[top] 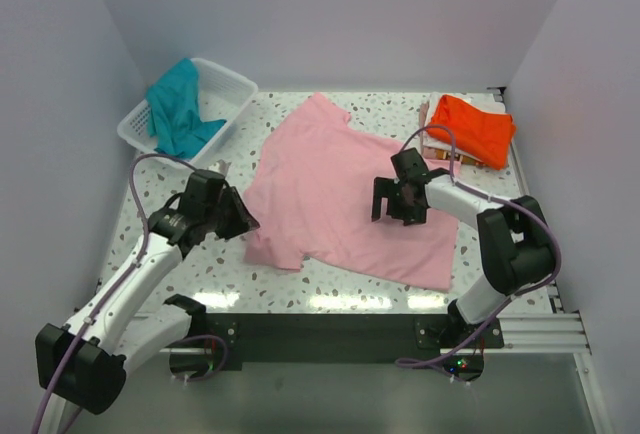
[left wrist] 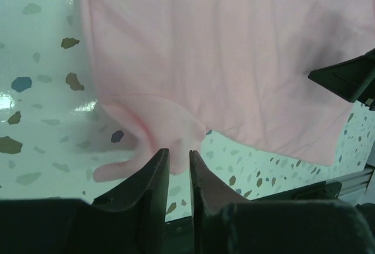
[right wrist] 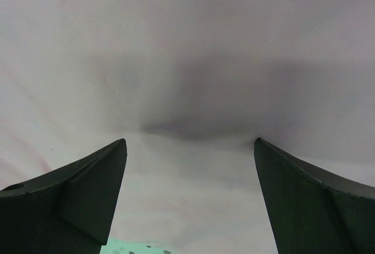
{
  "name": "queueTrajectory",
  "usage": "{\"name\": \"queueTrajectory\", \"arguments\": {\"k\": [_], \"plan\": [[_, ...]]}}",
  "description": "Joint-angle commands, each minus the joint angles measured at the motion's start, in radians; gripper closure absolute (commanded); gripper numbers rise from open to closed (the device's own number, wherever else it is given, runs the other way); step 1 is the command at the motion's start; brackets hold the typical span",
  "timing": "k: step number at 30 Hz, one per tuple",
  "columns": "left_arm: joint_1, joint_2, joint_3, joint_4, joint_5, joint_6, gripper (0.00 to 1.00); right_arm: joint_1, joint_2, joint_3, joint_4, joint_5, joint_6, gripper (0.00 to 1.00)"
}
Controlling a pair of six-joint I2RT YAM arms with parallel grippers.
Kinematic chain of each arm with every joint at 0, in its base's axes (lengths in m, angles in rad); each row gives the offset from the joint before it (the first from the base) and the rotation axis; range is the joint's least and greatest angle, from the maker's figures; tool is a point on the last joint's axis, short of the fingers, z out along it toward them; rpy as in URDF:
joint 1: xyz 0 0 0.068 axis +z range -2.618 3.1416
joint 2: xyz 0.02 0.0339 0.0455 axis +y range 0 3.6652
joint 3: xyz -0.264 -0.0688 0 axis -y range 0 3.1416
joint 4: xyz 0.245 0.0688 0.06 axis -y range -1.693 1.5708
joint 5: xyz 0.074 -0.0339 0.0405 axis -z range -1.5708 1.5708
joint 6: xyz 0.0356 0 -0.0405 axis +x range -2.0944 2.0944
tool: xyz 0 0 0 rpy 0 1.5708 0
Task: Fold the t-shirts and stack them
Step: Move the tshirt to the center of the board
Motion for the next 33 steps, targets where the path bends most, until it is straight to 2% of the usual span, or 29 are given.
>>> {"name": "queueTrajectory", "arguments": {"k": [1, 11, 18, 27, 33], "plan": [[0.004, -0.04, 0.048, -0.078, -0.082, -0.001, 0.74, 0.006, 0.013, 0.014, 0.009, -0.002, 0.01, 0.07], [0.004, 0.058, 0.042, 0.009, -0.084, 0.067, 0.73, 0.006, -0.065, 0.015, -0.007, 0.017, -0.003, 0.07], [0.002, 0.224, 0.051, 0.185, 0.006, 0.094, 0.73, 0.006, -0.101, 0.023, -0.025, 0.017, -0.007, 0.07], [0.002, 0.41, 0.083, 0.295, 0.02, 0.159, 0.73, 0.006, -0.104, -0.003, -0.026, 0.044, -0.016, 0.07], [0.004, 0.555, 0.143, 0.305, -0.007, 0.225, 0.73, 0.004, -0.069, 0.004, -0.025, 0.041, -0.008, 0.06]]}}
